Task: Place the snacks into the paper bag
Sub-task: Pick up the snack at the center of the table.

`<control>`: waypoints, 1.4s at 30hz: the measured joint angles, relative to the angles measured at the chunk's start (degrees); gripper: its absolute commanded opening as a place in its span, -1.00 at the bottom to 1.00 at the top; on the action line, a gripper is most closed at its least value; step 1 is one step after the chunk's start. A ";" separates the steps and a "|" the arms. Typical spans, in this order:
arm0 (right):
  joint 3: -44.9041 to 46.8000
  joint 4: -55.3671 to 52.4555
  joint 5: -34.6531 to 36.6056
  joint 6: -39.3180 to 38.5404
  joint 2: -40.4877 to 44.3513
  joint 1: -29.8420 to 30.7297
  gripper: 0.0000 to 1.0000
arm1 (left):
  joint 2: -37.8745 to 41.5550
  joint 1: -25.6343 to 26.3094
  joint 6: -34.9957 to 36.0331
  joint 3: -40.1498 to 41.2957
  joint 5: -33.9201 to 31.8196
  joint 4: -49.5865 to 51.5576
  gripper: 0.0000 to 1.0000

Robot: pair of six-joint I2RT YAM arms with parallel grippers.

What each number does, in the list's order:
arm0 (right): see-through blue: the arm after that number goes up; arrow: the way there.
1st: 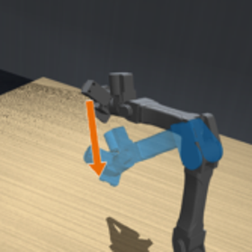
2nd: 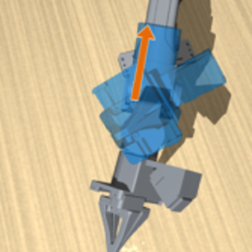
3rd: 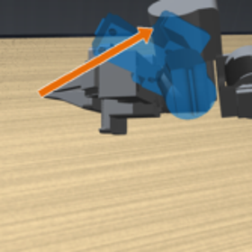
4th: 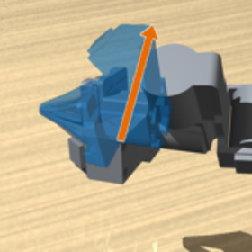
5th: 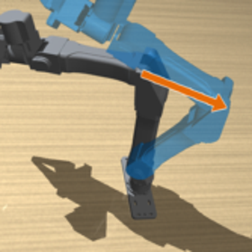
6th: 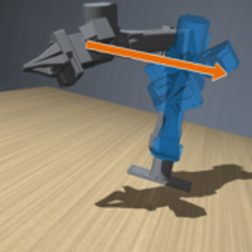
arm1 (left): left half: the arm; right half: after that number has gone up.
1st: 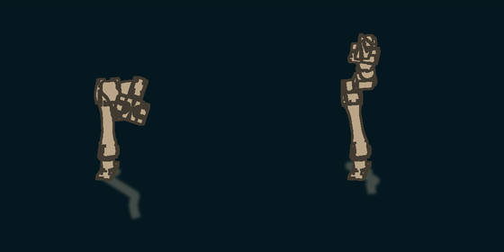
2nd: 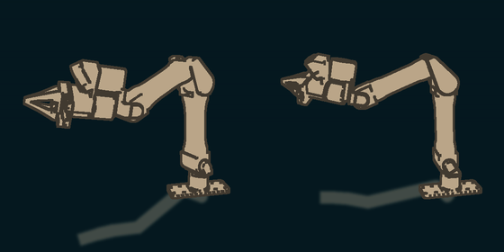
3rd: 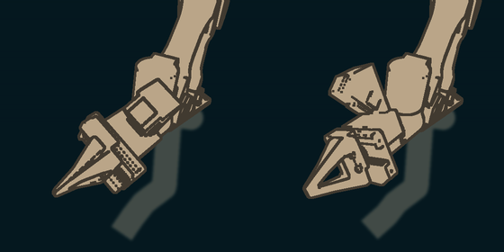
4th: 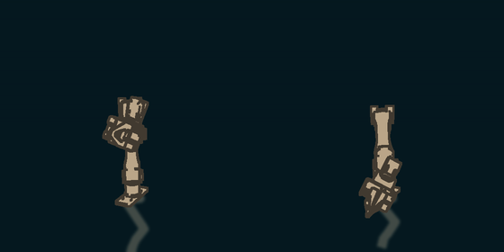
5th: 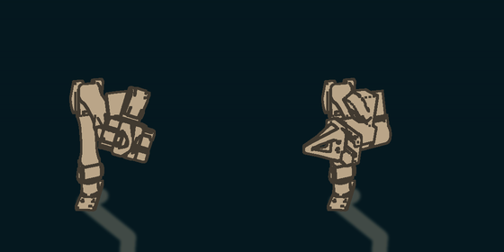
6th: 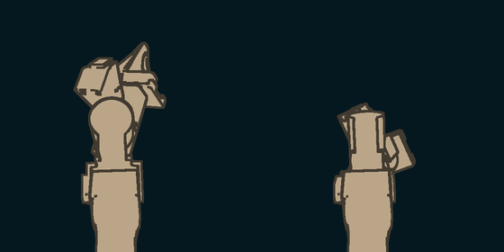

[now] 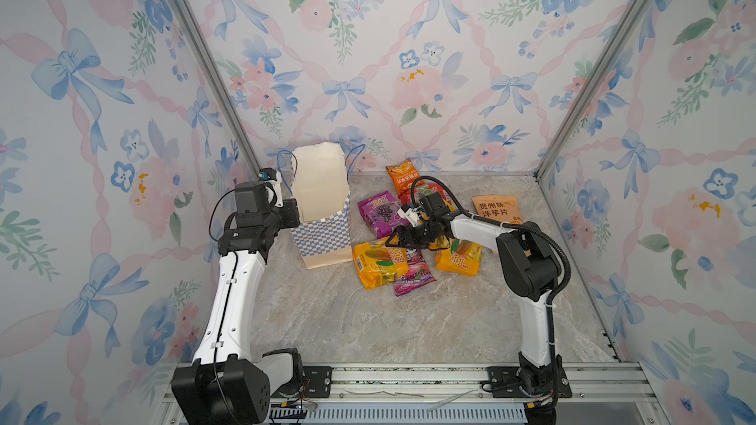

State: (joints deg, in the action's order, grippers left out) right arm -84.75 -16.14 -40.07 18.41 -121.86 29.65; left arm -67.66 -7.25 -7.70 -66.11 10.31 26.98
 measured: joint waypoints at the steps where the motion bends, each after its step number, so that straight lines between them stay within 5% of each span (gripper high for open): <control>1: 0.00 -0.11 0.46 -0.02 0.00 0.20 0.94 | 0.00 0.00 0.04 0.00 0.00 -0.09 -1.00; 17: -6.32 -5.20 1.90 -2.62 -4.17 1.42 0.99 | 0.13 -0.70 0.24 0.35 0.02 -0.17 -1.00; 33: -4.26 -2.62 -0.70 -1.09 -3.93 1.64 -0.04 | 0.13 -0.74 0.24 0.37 0.04 -0.26 -1.00; 42: -4.39 -3.89 -2.03 -1.38 -2.08 1.86 -0.89 | 0.33 -0.74 0.24 0.57 0.04 -0.28 -1.00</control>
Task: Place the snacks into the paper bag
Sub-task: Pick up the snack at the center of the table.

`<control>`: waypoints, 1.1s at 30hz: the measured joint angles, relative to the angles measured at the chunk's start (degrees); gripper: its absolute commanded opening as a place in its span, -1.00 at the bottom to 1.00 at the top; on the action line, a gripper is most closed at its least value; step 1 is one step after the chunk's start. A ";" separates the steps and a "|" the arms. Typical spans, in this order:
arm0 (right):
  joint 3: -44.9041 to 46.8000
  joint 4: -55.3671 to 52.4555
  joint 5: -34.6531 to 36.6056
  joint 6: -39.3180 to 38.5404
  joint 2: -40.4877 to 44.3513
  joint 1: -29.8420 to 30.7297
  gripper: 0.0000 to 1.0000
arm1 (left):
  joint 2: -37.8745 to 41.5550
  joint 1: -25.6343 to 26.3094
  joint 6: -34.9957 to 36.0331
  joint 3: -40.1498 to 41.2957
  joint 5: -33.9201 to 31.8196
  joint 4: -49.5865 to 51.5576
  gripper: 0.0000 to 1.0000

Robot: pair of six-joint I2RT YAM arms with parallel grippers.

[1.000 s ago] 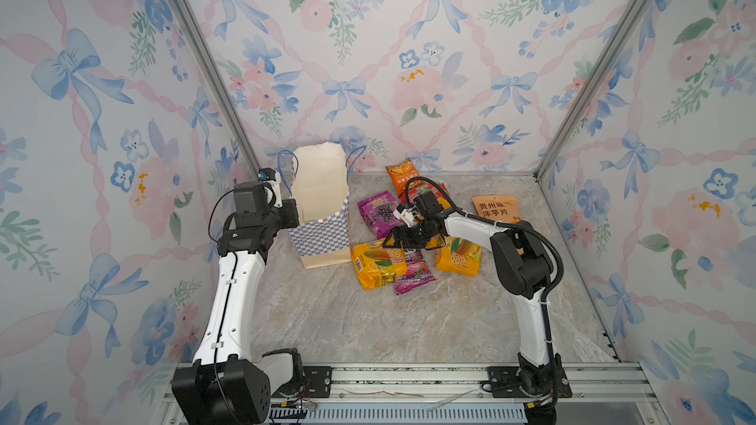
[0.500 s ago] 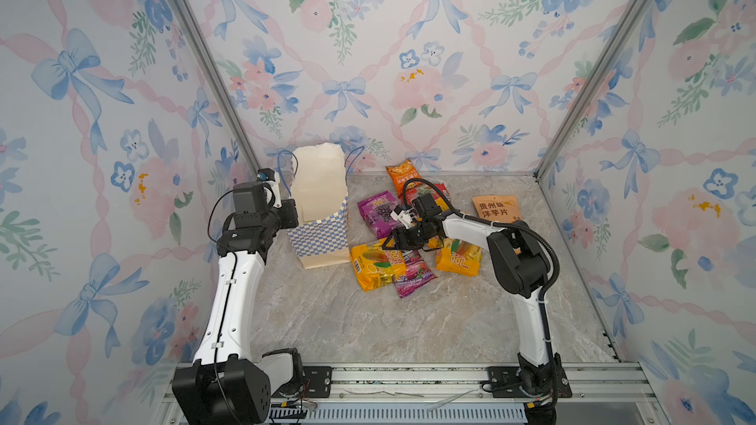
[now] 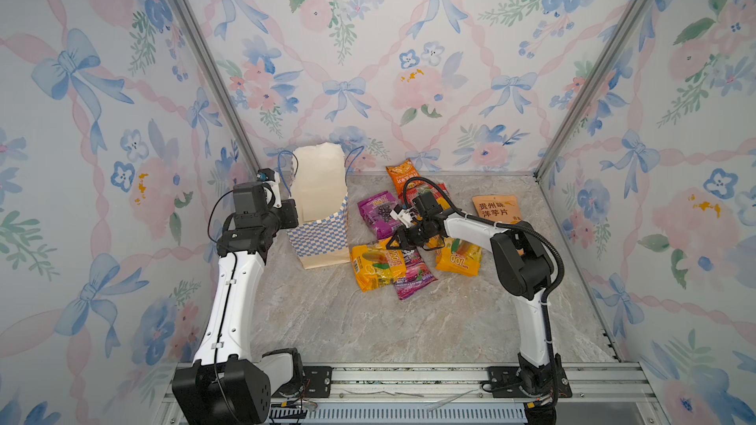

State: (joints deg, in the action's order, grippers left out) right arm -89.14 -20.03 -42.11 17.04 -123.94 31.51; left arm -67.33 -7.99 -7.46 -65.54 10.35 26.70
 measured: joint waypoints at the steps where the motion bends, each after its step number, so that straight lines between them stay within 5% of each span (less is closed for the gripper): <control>1: -0.02 -0.04 -0.37 0.04 0.24 0.09 -1.00 | 0.07 0.00 0.00 0.07 0.02 0.02 -1.00; 16: -0.24 -3.93 -0.28 1.62 6.62 0.22 -1.00 | 1.31 0.00 0.44 0.52 1.57 0.00 -1.00; 33: -11.28 -20.81 7.08 1.33 17.40 0.59 -1.00 | 2.80 0.00 0.46 1.79 4.72 -0.92 -1.00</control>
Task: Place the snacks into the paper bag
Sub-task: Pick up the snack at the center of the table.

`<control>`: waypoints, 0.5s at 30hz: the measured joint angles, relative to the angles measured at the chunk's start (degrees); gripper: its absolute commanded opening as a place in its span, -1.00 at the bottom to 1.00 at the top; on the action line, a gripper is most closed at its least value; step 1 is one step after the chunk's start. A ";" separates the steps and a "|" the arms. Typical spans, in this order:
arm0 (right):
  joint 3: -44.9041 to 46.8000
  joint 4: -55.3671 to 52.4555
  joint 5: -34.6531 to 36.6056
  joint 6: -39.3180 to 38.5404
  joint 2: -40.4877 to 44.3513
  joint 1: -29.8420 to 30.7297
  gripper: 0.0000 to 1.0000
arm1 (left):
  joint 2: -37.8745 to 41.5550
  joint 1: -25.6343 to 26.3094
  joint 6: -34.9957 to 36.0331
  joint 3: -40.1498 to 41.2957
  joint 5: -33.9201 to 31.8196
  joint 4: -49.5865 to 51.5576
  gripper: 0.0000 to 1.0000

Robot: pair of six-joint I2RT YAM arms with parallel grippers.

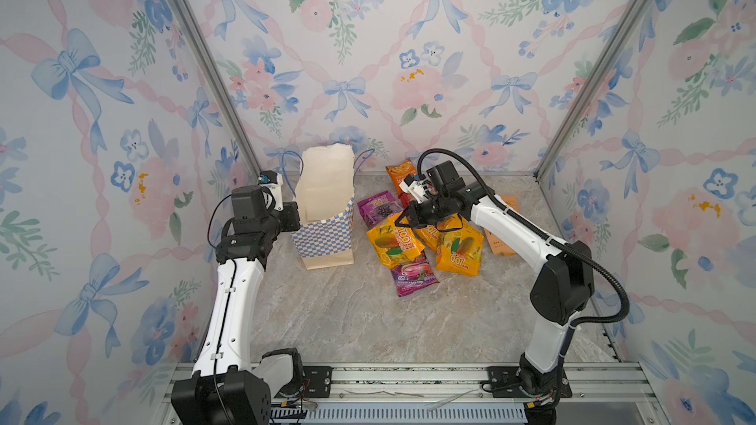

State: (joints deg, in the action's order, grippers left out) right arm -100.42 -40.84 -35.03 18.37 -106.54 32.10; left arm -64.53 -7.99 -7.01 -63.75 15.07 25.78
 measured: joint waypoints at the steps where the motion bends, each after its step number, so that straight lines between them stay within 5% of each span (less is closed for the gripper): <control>1: -1.25 -1.46 0.70 -0.31 0.39 0.02 -1.00 | 0.11 0.00 0.00 0.02 0.35 -0.11 -1.00; 15: -24.22 -19.37 7.76 -1.27 1.75 -0.07 -1.00 | 1.01 0.00 -0.31 0.66 5.16 -1.75 -1.00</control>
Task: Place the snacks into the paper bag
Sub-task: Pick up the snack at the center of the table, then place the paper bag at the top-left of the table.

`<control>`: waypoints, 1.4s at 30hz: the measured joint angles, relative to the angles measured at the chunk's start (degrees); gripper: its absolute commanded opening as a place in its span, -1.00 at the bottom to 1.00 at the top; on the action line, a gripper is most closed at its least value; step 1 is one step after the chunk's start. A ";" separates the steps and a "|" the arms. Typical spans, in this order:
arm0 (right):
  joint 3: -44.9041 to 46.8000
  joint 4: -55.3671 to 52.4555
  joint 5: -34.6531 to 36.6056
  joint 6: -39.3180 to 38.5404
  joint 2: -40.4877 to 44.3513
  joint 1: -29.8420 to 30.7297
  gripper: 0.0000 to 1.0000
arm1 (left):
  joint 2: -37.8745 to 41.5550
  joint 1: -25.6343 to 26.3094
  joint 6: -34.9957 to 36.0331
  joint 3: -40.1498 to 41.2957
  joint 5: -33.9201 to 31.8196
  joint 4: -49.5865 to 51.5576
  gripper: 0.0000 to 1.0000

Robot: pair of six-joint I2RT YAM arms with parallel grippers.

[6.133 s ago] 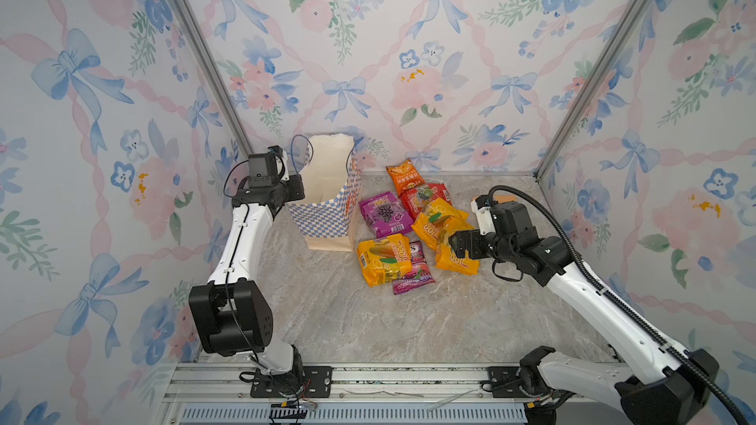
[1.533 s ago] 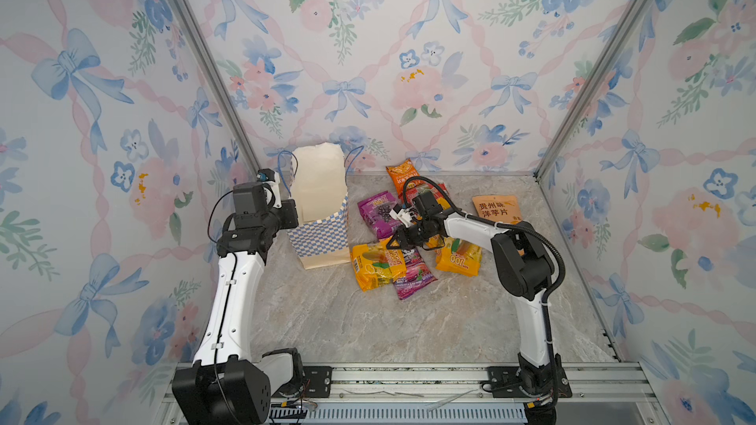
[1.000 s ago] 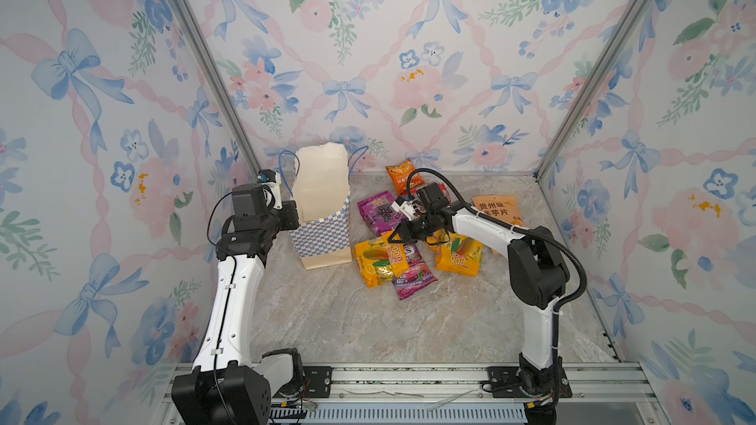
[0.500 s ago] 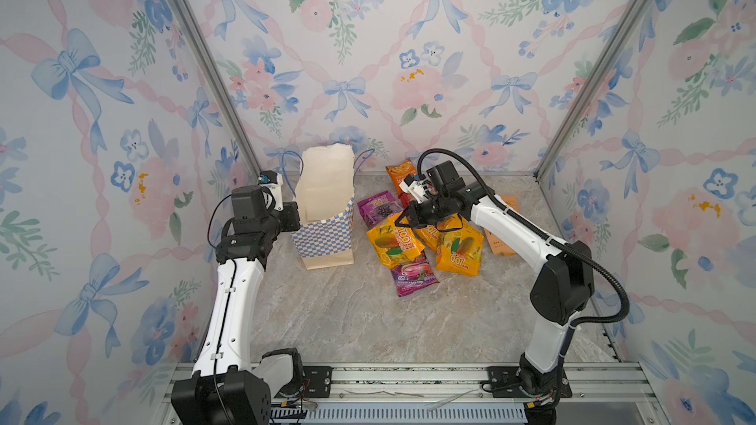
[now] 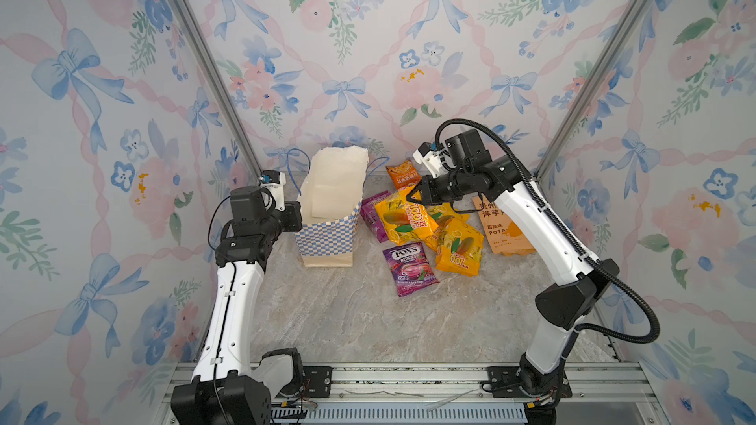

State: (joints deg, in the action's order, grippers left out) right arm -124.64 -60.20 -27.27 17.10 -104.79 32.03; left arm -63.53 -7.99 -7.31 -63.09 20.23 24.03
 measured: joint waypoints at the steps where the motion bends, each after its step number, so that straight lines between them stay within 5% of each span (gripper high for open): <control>1: -2.19 -1.38 0.39 0.00 0.00 -0.15 -1.00 | 0.13 0.00 -0.26 0.00 0.26 -0.04 -1.00; 10: -17.66 -9.20 1.01 0.48 -0.26 -3.37 -1.00 | 2.75 0.00 -4.44 0.59 2.56 -1.84 -1.00; 31: -17.86 -6.69 -1.05 5.01 -0.44 -4.17 -1.00 | 3.10 0.00 -9.94 6.54 2.14 -5.09 -0.99; 35: -17.86 -4.24 -1.46 6.10 -0.44 -2.40 -1.00 | 3.85 0.00 -10.56 7.13 1.03 -5.62 -0.43; 42: -17.86 0.13 -2.71 8.04 -0.44 1.38 -1.00 | 5.75 0.00 -10.78 7.28 -0.74 -6.23 -0.27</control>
State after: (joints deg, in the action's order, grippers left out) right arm -142.50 -60.07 -29.98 25.15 -105.23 33.41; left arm -57.78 -7.99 -18.09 -55.81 19.49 17.80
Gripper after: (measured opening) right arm 0.047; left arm 0.350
